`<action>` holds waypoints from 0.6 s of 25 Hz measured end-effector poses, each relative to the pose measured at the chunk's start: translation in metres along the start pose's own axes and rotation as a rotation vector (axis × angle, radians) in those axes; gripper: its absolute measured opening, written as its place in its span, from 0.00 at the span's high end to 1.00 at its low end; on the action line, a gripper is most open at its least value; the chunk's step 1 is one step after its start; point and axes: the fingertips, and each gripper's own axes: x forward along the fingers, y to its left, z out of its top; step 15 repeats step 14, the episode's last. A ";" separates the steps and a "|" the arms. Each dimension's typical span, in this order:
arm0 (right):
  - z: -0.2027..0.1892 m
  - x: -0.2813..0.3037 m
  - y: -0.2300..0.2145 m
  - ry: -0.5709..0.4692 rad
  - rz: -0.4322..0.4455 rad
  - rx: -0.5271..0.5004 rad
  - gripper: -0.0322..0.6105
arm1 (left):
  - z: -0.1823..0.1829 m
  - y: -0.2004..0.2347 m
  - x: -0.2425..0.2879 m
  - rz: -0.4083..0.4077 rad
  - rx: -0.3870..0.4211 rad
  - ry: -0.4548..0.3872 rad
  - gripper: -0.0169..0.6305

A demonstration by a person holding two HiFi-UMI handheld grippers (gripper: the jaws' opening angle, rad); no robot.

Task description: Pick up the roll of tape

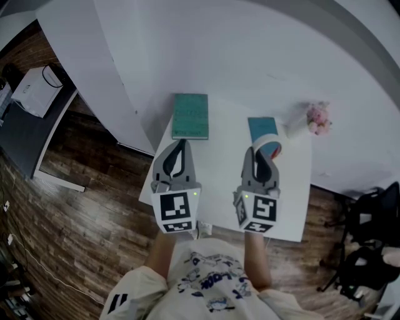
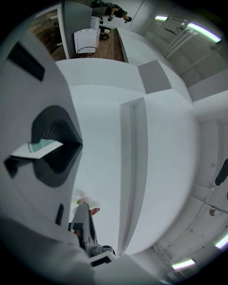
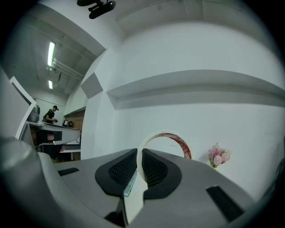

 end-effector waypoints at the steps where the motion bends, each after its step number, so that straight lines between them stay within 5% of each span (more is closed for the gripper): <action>1: -0.001 0.001 -0.001 0.002 -0.002 -0.001 0.90 | 0.000 0.000 0.000 0.000 0.000 0.002 0.97; 15: -0.020 -0.001 -0.011 0.066 -0.025 -0.015 0.90 | -0.003 -0.003 0.004 -0.013 0.008 0.011 0.97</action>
